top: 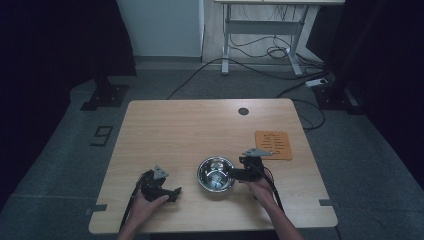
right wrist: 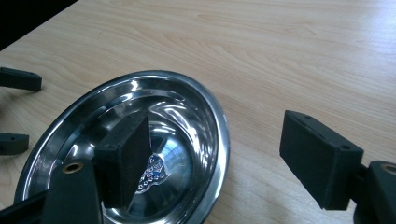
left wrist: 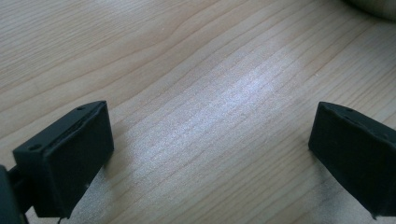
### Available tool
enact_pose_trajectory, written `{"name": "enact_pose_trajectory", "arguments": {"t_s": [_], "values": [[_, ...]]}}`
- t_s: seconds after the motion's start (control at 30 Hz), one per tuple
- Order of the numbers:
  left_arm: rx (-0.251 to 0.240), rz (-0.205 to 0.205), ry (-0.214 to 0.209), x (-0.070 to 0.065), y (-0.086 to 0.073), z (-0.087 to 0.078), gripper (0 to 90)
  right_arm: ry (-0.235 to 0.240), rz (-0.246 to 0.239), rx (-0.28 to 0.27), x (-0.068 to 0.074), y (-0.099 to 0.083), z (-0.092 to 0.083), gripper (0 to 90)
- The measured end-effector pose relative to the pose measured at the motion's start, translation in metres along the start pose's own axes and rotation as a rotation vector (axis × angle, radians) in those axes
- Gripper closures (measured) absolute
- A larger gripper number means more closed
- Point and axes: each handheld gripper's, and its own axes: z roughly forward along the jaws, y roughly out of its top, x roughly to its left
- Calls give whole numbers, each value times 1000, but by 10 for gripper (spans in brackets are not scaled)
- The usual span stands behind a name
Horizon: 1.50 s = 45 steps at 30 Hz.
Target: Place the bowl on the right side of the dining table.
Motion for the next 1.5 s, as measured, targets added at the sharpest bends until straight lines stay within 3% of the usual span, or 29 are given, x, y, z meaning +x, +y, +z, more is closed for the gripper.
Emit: {"name": "enact_pose_trajectory", "arguments": {"t_s": [0.37, 0.8, 1.13, 1.5], "values": [[0, 0, 0, 0, 0, 0, 0, -1, -4, 35, 3, -6, 8, 255], [0, 0, 0, 0, 0, 0, 0, -6, 6, 74, 5, -13, 15, 321], [0, 0, 0, 0, 0, 0, 0, -7, 17, 102, 5, -16, 19, 427], [0, 0, 0, 0, 0, 0, 0, -5, 32, 142, 6, -17, 24, 611]]}}
